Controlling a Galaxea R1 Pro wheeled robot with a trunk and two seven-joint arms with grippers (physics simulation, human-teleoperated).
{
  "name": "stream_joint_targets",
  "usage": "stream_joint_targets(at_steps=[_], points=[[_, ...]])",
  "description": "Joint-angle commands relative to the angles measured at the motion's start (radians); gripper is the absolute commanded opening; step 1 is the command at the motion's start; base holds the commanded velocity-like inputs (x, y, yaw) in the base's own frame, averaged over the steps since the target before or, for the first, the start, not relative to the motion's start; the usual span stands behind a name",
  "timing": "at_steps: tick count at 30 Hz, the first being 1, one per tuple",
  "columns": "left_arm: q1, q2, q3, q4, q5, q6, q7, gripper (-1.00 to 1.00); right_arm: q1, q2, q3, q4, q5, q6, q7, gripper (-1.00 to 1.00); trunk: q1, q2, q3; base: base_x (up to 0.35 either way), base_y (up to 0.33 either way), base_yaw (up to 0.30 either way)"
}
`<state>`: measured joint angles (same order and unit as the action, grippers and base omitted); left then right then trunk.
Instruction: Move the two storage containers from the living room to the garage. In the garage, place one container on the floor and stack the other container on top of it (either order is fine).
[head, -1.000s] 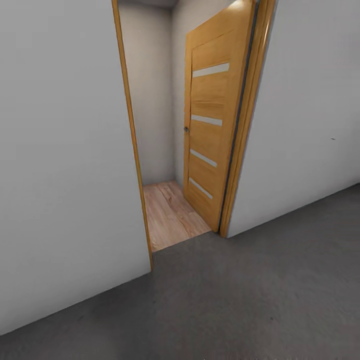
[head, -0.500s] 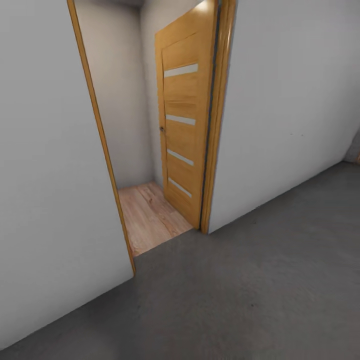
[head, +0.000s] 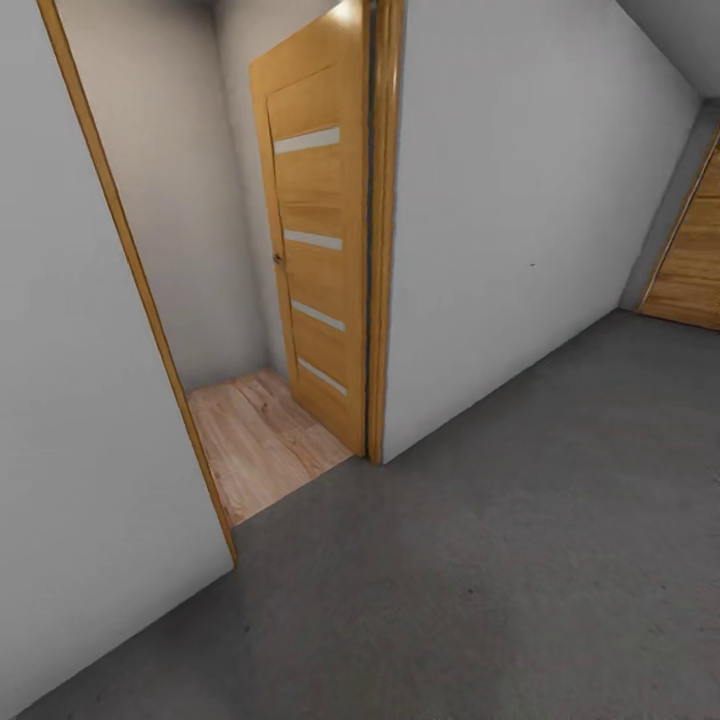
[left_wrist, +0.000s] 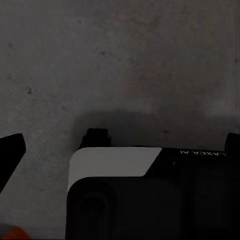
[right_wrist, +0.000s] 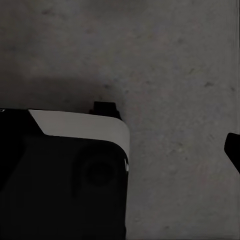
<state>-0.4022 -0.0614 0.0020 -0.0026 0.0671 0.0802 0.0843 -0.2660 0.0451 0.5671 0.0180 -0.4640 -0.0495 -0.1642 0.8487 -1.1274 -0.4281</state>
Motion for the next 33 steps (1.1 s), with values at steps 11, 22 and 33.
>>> stream_joint_targets(at_steps=[11,22,33], points=[[0.046,-0.011,0.000,0.000,0.007,0.009,0.002,1.00,-0.001,0.002,0.010,0.002,-0.008,-0.004,-0.003,1.00,0.000,-0.001,-0.001,0.000,0.000,-0.018],[0.046,-0.008,0.000,0.000,0.008,0.017,0.003,1.00,-0.001,0.004,0.009,0.002,-0.008,-0.007,-0.002,1.00,0.000,-0.001,-0.001,0.000,0.000,-0.093],[0.046,-0.007,0.001,0.000,0.008,0.014,0.003,1.00,-0.001,0.001,0.008,0.002,-0.008,-0.005,-0.003,1.00,0.000,-0.001,-0.001,0.000,0.000,-0.234]])
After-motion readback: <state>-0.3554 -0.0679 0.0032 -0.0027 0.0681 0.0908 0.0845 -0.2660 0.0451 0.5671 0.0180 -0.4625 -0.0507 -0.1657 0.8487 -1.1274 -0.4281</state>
